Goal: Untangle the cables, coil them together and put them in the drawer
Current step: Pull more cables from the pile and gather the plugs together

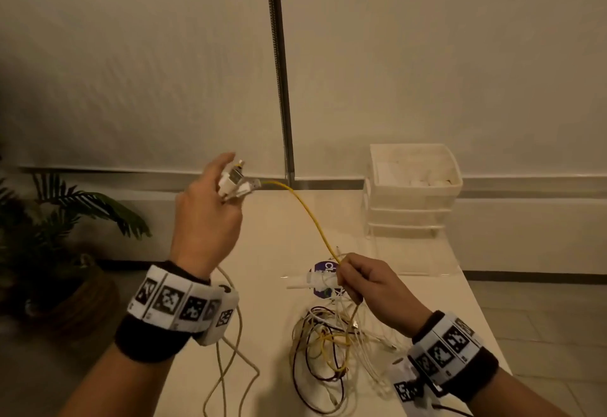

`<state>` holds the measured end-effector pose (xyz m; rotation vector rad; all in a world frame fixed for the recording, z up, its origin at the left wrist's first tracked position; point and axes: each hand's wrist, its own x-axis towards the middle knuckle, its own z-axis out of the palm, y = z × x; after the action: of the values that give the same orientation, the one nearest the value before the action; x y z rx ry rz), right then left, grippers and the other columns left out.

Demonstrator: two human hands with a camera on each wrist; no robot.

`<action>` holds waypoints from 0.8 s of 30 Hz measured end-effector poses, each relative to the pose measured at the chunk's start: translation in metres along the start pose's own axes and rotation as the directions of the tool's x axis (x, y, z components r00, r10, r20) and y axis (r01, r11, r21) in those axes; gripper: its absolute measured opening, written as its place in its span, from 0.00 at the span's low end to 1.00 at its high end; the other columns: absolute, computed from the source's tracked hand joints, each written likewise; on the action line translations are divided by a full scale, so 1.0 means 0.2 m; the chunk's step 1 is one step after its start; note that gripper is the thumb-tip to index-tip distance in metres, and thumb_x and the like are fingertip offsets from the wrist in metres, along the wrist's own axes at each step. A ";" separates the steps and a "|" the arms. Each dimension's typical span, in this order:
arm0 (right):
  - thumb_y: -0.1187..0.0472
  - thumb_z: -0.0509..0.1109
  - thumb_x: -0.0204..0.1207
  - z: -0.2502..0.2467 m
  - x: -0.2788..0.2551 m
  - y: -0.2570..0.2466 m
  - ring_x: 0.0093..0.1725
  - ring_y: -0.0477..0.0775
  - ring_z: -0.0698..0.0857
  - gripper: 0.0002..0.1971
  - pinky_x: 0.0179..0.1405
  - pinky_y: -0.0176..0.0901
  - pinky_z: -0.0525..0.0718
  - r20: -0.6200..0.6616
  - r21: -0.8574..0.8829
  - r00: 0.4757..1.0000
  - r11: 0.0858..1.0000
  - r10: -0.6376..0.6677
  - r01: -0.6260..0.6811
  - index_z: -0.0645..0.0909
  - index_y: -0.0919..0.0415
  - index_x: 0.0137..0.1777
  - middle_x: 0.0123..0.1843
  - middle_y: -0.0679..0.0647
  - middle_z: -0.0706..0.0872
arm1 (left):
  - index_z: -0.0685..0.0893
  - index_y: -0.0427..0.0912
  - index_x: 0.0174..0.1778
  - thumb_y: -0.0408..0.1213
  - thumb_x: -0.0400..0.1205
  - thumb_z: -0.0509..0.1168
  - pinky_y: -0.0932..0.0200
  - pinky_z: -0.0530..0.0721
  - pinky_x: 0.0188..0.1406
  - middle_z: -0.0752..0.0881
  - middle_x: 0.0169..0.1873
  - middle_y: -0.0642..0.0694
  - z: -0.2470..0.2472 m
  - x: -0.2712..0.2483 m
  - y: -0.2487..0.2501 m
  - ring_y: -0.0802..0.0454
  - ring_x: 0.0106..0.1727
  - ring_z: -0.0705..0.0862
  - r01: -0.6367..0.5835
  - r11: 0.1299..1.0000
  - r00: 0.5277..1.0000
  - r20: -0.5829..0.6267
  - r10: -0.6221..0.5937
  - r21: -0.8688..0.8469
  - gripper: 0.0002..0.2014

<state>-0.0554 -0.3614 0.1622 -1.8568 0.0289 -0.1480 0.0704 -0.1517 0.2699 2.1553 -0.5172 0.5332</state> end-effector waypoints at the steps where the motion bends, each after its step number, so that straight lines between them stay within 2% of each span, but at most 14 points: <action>1: 0.63 0.57 0.87 0.00 0.00 -0.02 0.28 0.50 0.69 0.15 0.33 0.41 0.71 -0.005 -0.004 1.000 1.000 -0.001 0.001 0.77 0.63 0.38 0.25 0.52 0.72 | 0.79 0.51 0.74 0.27 0.81 0.67 0.64 0.78 0.45 0.88 0.47 0.57 0.01 -0.03 0.02 0.56 0.46 0.85 -0.047 0.999 0.998 0.041 0.048 -0.021 0.25; 3: 0.64 0.57 0.87 0.00 0.01 -0.05 0.28 0.49 0.70 0.15 0.31 0.38 0.71 -0.015 0.005 1.000 1.000 -0.015 0.015 0.78 0.61 0.37 0.25 0.51 0.72 | 0.79 0.54 0.74 0.22 0.79 0.66 0.77 0.76 0.42 0.86 0.46 0.66 0.06 -0.10 0.06 0.67 0.43 0.85 -0.179 0.979 0.957 0.212 0.196 -0.096 0.30; 4: 0.65 0.58 0.87 0.00 0.01 -0.07 0.28 0.49 0.70 0.16 0.31 0.36 0.72 -0.016 0.018 0.999 0.999 -0.028 0.028 0.78 0.59 0.37 0.25 0.51 0.73 | 0.80 0.55 0.73 0.21 0.79 0.65 0.77 0.78 0.43 0.88 0.48 0.65 0.10 -0.14 0.07 0.68 0.45 0.86 -0.223 0.966 0.911 0.323 0.255 -0.134 0.30; 6: 0.64 0.58 0.87 0.00 0.02 -0.11 0.28 0.50 0.70 0.18 0.31 0.37 0.71 -0.010 0.042 0.998 0.997 -0.061 0.061 0.79 0.53 0.34 0.26 0.54 0.73 | 0.84 0.55 0.67 0.23 0.79 0.63 0.62 0.83 0.48 0.91 0.52 0.58 0.19 -0.22 0.09 0.62 0.48 0.87 -0.240 0.954 0.816 0.495 0.300 -0.182 0.26; 8: 0.63 0.58 0.87 -0.01 0.03 -0.16 0.28 0.50 0.71 0.21 0.31 0.41 0.71 -0.011 0.055 0.995 0.993 -0.100 0.100 0.79 0.47 0.32 0.27 0.52 0.74 | 0.84 0.53 0.52 0.26 0.78 0.60 0.52 0.81 0.40 0.90 0.40 0.54 0.25 -0.27 0.10 0.55 0.39 0.85 -0.230 0.953 0.794 0.528 0.301 -0.198 0.17; 9: 0.63 0.58 0.87 -0.01 0.03 -0.17 0.28 0.50 0.71 0.21 0.31 0.42 0.72 -0.017 0.045 0.993 0.992 -0.121 0.121 0.80 0.46 0.33 0.26 0.51 0.75 | 0.79 0.52 0.44 0.28 0.77 0.59 0.52 0.77 0.33 0.86 0.32 0.54 0.27 -0.29 0.10 0.55 0.33 0.80 -0.223 0.953 0.809 0.507 0.298 -0.203 0.13; 11: 0.63 0.59 0.87 -0.02 0.03 -0.20 0.28 0.48 0.73 0.18 0.32 0.41 0.73 -0.028 0.022 0.987 0.987 -0.160 0.161 0.81 0.48 0.36 0.27 0.49 0.76 | 0.74 0.50 0.37 0.28 0.75 0.58 0.57 0.68 0.28 0.80 0.25 0.54 0.28 -0.28 0.11 0.55 0.28 0.74 -0.219 0.950 0.845 0.444 0.299 -0.222 0.10; 13: 0.65 0.58 0.87 -0.03 0.04 -0.21 0.29 0.48 0.75 0.15 0.33 0.38 0.75 -0.043 0.031 0.983 0.983 -0.181 0.183 0.82 0.56 0.41 0.28 0.48 0.78 | 0.77 0.48 0.38 0.28 0.75 0.58 0.61 0.67 0.26 0.81 0.25 0.53 0.26 -0.25 0.15 0.55 0.27 0.75 -0.235 0.945 0.883 0.357 0.305 -0.227 0.09; 15: 0.66 0.58 0.86 -0.02 0.05 -0.19 0.31 0.52 0.77 0.13 0.34 0.39 0.77 -0.038 0.057 0.985 0.984 -0.169 0.171 0.82 0.60 0.44 0.30 0.48 0.80 | 0.81 0.50 0.42 0.26 0.78 0.58 0.69 0.69 0.26 0.83 0.28 0.57 0.21 -0.18 0.18 0.58 0.30 0.79 -0.239 0.946 0.934 0.216 0.286 -0.219 0.13; 18: 0.67 0.57 0.86 0.00 0.05 -0.08 0.31 0.51 0.77 0.13 0.33 0.39 0.78 0.001 0.064 0.996 0.994 -0.085 0.085 0.81 0.61 0.43 0.29 0.50 0.80 | 0.82 0.46 0.43 0.23 0.81 0.59 0.78 0.70 0.29 0.79 0.32 0.65 0.11 -0.03 0.20 0.74 0.33 0.80 -0.159 0.957 0.987 -0.049 0.152 -0.241 0.14; 20: 0.68 0.57 0.86 0.00 0.03 0.01 0.30 0.48 0.76 0.13 0.33 0.39 0.77 -0.002 0.020 1.000 0.999 -0.028 0.028 0.81 0.63 0.42 0.29 0.51 0.79 | 0.84 0.42 0.44 0.24 0.83 0.60 0.77 0.70 0.34 0.79 0.33 0.63 0.04 0.07 0.15 0.74 0.34 0.79 -0.088 0.960 0.980 -0.196 0.035 -0.267 0.11; 21: 0.68 0.57 0.86 -0.01 0.03 0.05 0.30 0.48 0.76 0.13 0.32 0.40 0.76 -0.011 -0.002 1.000 1.000 -0.009 0.009 0.80 0.64 0.42 0.29 0.51 0.78 | 0.84 0.42 0.44 0.27 0.84 0.60 0.70 0.72 0.36 0.79 0.33 0.62 0.02 0.10 0.12 0.71 0.35 0.79 -0.069 0.962 0.970 -0.243 0.002 -0.265 0.10; 22: 0.68 0.57 0.86 -0.01 0.02 0.08 0.29 0.47 0.75 0.13 0.32 0.41 0.76 -0.021 -0.010 1.000 1.000 0.004 -0.004 0.80 0.65 0.42 0.28 0.50 0.78 | 0.84 0.44 0.44 0.30 0.85 0.61 0.65 0.72 0.36 0.80 0.33 0.61 0.00 0.11 0.10 0.68 0.35 0.78 -0.063 0.966 0.962 -0.273 -0.008 -0.251 0.08; 24: 0.68 0.57 0.86 -0.01 0.02 0.10 0.28 0.46 0.75 0.13 0.31 0.41 0.75 -0.045 0.009 0.999 1.000 0.018 -0.018 0.80 0.67 0.42 0.27 0.48 0.77 | 0.83 0.47 0.49 0.33 0.85 0.64 0.65 0.76 0.38 0.83 0.37 0.58 -0.02 0.09 0.08 0.65 0.37 0.80 -0.076 0.969 0.958 -0.286 0.006 -0.234 0.05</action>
<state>-0.0506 -0.3694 0.1447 -1.8443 0.0756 -0.1771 0.0769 -0.1608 0.2915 1.8007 -0.4439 0.7490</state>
